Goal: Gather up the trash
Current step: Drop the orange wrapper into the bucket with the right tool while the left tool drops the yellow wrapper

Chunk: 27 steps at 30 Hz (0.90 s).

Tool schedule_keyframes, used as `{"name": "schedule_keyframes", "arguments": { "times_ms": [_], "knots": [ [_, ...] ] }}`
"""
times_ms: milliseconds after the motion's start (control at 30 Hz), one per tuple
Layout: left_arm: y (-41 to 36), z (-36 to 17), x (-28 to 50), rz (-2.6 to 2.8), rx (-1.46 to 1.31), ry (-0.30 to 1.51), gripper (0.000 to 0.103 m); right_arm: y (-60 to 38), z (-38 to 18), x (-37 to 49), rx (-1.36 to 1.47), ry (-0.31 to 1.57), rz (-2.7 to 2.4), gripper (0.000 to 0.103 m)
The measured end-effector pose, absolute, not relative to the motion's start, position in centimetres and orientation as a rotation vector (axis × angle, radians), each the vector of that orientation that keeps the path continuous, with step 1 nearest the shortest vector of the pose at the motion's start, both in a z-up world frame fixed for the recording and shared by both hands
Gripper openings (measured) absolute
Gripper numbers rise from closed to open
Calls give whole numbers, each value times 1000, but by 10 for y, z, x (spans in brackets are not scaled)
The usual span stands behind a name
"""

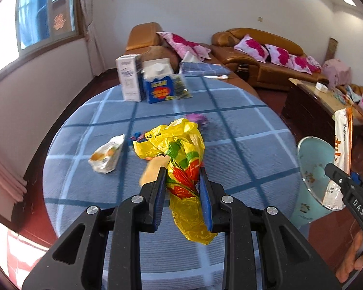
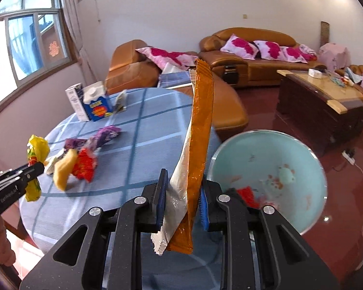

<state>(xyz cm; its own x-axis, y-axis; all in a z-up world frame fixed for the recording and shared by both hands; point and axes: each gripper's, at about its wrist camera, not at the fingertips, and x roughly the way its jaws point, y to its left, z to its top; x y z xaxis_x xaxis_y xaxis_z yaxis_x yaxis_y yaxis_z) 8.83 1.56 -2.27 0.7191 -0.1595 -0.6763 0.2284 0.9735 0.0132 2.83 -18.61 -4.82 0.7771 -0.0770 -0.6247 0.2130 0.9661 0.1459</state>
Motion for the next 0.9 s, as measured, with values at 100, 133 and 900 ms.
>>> {"name": "schedule_keyframes", "arguments": {
  "times_ms": [100, 133, 900],
  "knots": [
    [-2, -19, 88, -237, 118, 729, 26, -196, -49, 23, 204, 664, -197, 24],
    [-7, -18, 87, -244, 124, 726, 26, -203, -50, 21, 206, 670, -209, 24],
    [-117, -18, 87, -402, 212, 702, 26, -290, -69, -4, 288, 693, -391, 24]
  ]
}}
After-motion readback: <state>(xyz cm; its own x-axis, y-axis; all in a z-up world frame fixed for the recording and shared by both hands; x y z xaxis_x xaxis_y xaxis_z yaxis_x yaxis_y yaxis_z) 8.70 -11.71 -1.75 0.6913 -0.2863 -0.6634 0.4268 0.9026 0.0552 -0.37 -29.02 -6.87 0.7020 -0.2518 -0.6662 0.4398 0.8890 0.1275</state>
